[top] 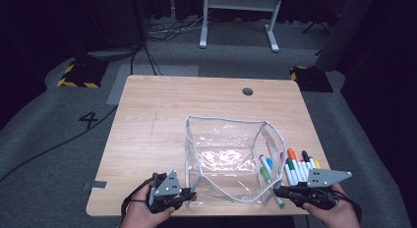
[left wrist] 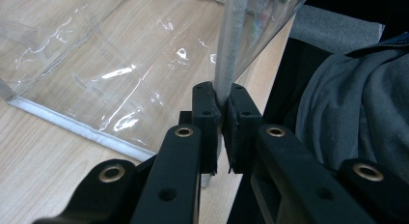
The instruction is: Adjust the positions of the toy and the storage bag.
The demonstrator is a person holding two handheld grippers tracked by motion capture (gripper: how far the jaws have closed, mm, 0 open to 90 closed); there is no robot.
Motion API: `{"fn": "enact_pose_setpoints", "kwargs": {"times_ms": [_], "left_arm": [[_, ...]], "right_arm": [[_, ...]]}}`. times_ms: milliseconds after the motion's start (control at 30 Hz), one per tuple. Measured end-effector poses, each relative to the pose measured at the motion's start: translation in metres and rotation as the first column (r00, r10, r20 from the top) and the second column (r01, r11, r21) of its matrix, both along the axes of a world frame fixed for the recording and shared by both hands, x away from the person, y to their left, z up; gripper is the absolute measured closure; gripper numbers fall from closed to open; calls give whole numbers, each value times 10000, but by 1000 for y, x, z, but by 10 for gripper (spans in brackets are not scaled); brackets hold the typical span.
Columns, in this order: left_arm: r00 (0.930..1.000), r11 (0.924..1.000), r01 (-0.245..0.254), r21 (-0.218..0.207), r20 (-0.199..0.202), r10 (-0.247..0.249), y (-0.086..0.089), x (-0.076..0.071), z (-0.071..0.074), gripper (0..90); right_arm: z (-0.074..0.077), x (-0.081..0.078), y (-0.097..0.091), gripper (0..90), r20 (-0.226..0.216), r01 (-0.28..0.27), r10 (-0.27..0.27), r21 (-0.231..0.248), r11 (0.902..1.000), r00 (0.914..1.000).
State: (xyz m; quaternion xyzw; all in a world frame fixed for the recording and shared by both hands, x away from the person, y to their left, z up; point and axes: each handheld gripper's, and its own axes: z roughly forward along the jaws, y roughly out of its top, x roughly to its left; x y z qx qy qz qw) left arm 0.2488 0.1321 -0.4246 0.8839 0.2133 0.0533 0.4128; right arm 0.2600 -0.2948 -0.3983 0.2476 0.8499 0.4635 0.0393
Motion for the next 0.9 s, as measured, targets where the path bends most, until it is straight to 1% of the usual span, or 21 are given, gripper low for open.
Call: {"fn": "enact_pose_setpoints", "kwargs": {"times_ms": [67, 167, 267, 333, 400, 467, 533, 567, 600, 633, 700, 733, 767, 800, 833, 900], "left_arm": [[10000, 10000, -1, 79, -30, 1, -2, -1, -1, 832], [9999, 9997, 91, 238, -61, -90, -5, -2, -1, 824], [9999, 9997, 122, 189, 2, -122, -6, -2, -2, 791], [9999, 9998, 139, 135, -47, -138, -5, -2, -1, 708], [9999, 9998, -30, 193, -120, 32, 0, -3, 1, 612], [9995, 9993, -324, 199, -40, 325, 7, -5, 4, 532], [9987, 9984, -515, 220, -2, 516, 14, -5, 7, 473], [9976, 9974, -699, 169, 4, 699, 17, -6, 8, 456], [9963, 9962, -854, 160, 34, 854, 21, -5, 9, 437], [9948, 9947, -1010, 212, 118, 1008, 24, -4, 9, 420], [9910, 9907, -1323, 303, 260, 1315, 28, -1, 8, 398], [9881, 9879, -1519, 315, 296, 1510, 30, 1, 7, 385], [9848, 9845, -1712, 377, 375, 1698, 31, 4, 5, 371], [9812, 9807, -1893, 490, 478, 1870, 32, 7, 3, 361], [9778, 9766, -2051, 641, 575, 2016, 34, 11, 1, 355], [9664, 9633, -2539, 874, 651, 2488, 35, 17, -4, 338]], "right_arm": [[0, -1, -3, 865, -75, 13, -12, 37, 10000, 10000], [3, -4, -7, 869, -42, 50, -50, 7, 10000, 10000], [3, -5, -8, 866, -1, 107, -107, -19, 9999, 9999], [3, -5, -9, 843, 33, 110, -111, 43, 9999, 9999], [4, -5, -10, 802, 28, 91, -91, -18, 10000, 10000], [6, -5, -12, 736, 128, 177, -176, -86, 9998, 9998], [8, -5, -16, 681, 36, 207, -207, -78, 9998, 9998], [9, -4, -19, 638, 29, 251, -251, -33, 9997, 9997], [10, -4, -22, 625, -1, 261, -261, -68, 9996, 9997], [11, -3, -26, 622, -62, 271, -271, 4, 9996, 9996], [13, 0, -34, 598, -164, 464, -459, 303, 9985, 9988], [14, 2, -39, 589, -195, 644, -638, 308, 9974, 9978], [15, 4, -43, 578, -131, 874, -871, 271, 9958, 9961], [17, 6, -48, 566, -29, 1115, -1115, 192, 9936, 9938], [18, 8, -52, 562, -26, 1309, -1309, 150, 9913, 9914], [19, 11, -60, 549, 17, 1674, -1674, 104, 9858, 9859]]}}
